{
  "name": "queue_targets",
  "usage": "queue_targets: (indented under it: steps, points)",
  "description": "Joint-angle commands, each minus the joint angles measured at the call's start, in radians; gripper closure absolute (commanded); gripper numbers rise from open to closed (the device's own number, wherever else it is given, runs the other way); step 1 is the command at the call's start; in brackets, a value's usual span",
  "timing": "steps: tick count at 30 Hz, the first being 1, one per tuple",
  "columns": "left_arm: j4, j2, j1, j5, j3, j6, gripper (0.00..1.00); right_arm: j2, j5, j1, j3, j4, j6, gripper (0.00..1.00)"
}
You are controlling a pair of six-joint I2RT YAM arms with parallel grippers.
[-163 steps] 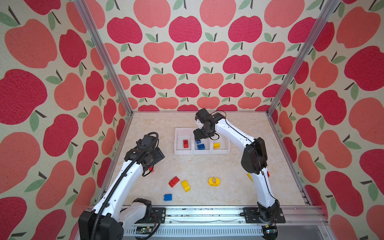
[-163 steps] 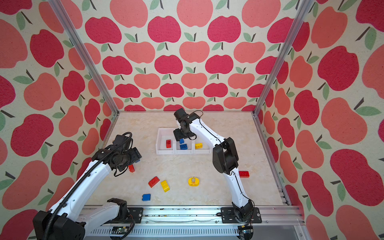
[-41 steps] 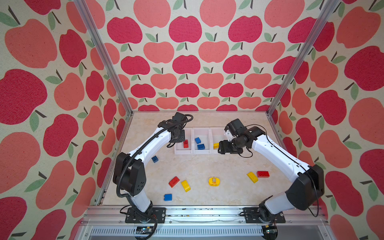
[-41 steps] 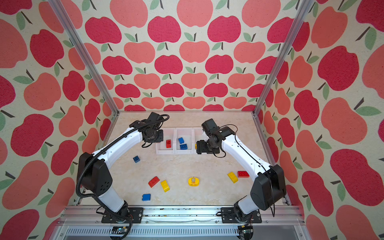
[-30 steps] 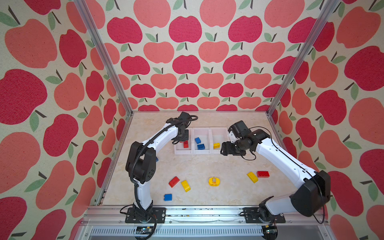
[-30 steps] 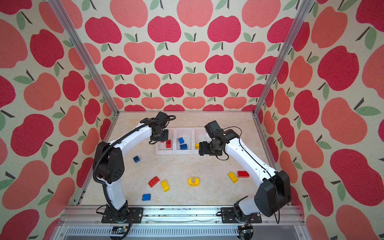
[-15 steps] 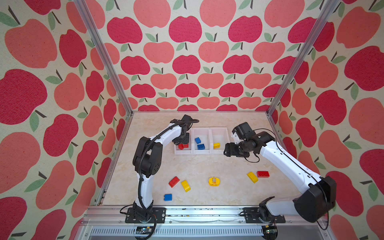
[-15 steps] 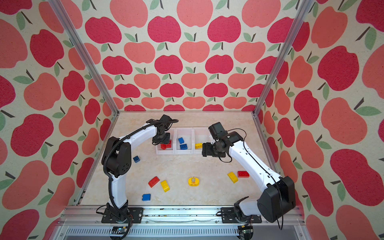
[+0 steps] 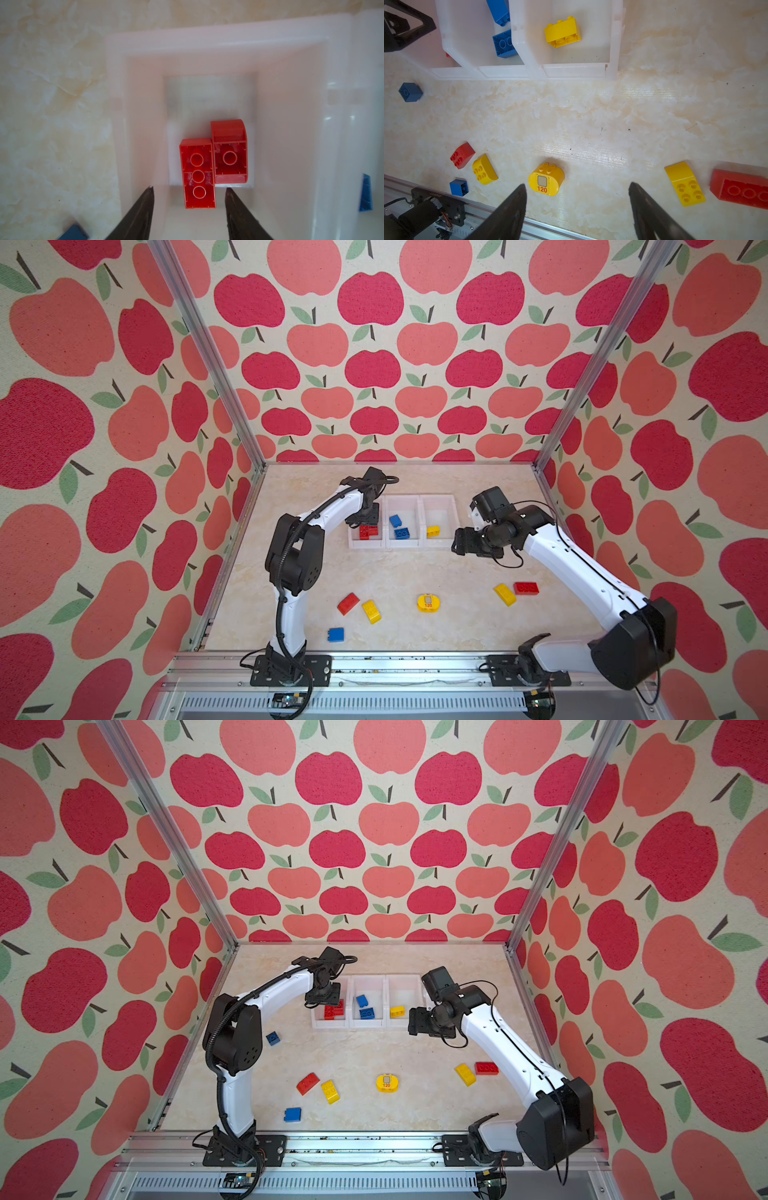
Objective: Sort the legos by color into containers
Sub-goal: 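Drop the red brick in the nearest-left compartment while the right arm reaches out, then grasp the long red brick with the right gripper while the left gripper lifts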
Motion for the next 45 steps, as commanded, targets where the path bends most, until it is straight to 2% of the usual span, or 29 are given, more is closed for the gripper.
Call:
queue_targets:
  steps: [1, 7, 24, 34, 45]
  points:
    - [-0.001, -0.071, -0.002, -0.024, -0.005, 0.008, 0.42, -0.028, 0.034, -0.032, -0.028, -0.066, 0.052, 0.20]
    - [0.011, -0.128, -0.002, -0.015, -0.035, -0.001, 0.37, -0.071, 0.070, -0.134, -0.074, -0.122, 0.122, 0.19]
    - [0.086, -0.343, -0.002, 0.044, -0.211, -0.088, 0.21, -0.188, 0.019, -0.486, -0.291, -0.146, 0.322, 0.10]
    - [0.133, -0.469, 0.003, 0.052, -0.345, -0.124, 0.14, -0.146, -0.011, -0.659, -0.365, -0.065, 0.365, 0.10]
    - [0.128, -0.541, 0.032, 0.047, -0.390, -0.126, 0.12, -0.043, 0.008, -0.759, -0.389, 0.045, 0.407, 0.12]
